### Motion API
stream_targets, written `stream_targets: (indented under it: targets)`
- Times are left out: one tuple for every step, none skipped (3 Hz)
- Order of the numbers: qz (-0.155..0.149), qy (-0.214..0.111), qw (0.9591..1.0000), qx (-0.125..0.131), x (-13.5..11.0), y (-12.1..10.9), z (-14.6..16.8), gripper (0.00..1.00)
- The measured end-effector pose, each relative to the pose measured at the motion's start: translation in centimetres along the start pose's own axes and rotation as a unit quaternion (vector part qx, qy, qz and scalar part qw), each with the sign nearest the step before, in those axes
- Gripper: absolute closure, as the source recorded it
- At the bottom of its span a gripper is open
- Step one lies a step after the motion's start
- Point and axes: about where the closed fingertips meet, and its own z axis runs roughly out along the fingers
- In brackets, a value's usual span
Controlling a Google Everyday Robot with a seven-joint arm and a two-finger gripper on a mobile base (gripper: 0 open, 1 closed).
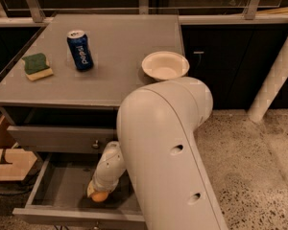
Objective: Place orange into middle drawer
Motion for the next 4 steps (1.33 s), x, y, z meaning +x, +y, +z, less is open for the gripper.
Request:
stream_targets:
  targets:
    - [0.026,-0.013,0.9996,0.005,-0.66,-1.25,-0.34,1.0]
    - [0.033,-0.014,0.9993,0.005,-0.72,-1.4,-0.34,0.83]
    - [0.033,-0.014,0.9993,0.005,-0.72,-1.4,-0.34,0.54]
    - [0.033,-0.014,0.9993,0.005,-0.72,-1.4,-0.34,0.29]
